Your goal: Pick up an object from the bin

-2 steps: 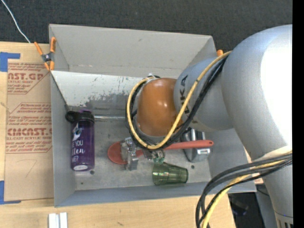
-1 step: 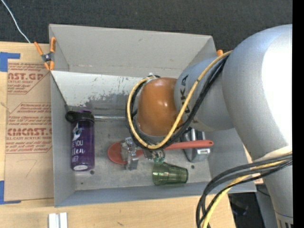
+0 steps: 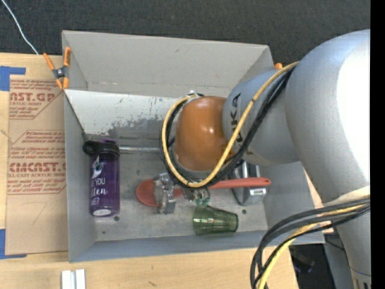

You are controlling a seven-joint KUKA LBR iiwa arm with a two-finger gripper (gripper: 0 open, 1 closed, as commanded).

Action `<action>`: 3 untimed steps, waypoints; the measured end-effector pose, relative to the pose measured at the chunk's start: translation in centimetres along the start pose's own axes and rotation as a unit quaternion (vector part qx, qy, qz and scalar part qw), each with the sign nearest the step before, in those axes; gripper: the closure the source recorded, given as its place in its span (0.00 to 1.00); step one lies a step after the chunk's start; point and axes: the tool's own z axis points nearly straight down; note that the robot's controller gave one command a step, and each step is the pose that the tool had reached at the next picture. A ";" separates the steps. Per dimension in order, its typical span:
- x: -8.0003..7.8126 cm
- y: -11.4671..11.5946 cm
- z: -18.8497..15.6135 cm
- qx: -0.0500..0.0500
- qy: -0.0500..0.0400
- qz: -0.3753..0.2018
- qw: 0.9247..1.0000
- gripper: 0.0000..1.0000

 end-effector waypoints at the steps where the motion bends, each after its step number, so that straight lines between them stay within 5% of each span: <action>1: 0.1 0.0 -1.1 0.000 0.002 0.000 1.000 1.00; 3: 0.0 0.1 -3.9 0.000 0.000 0.000 1.000 1.00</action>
Offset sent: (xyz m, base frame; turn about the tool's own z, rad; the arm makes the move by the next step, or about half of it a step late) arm 0.0003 0.0000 0.0066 0.0000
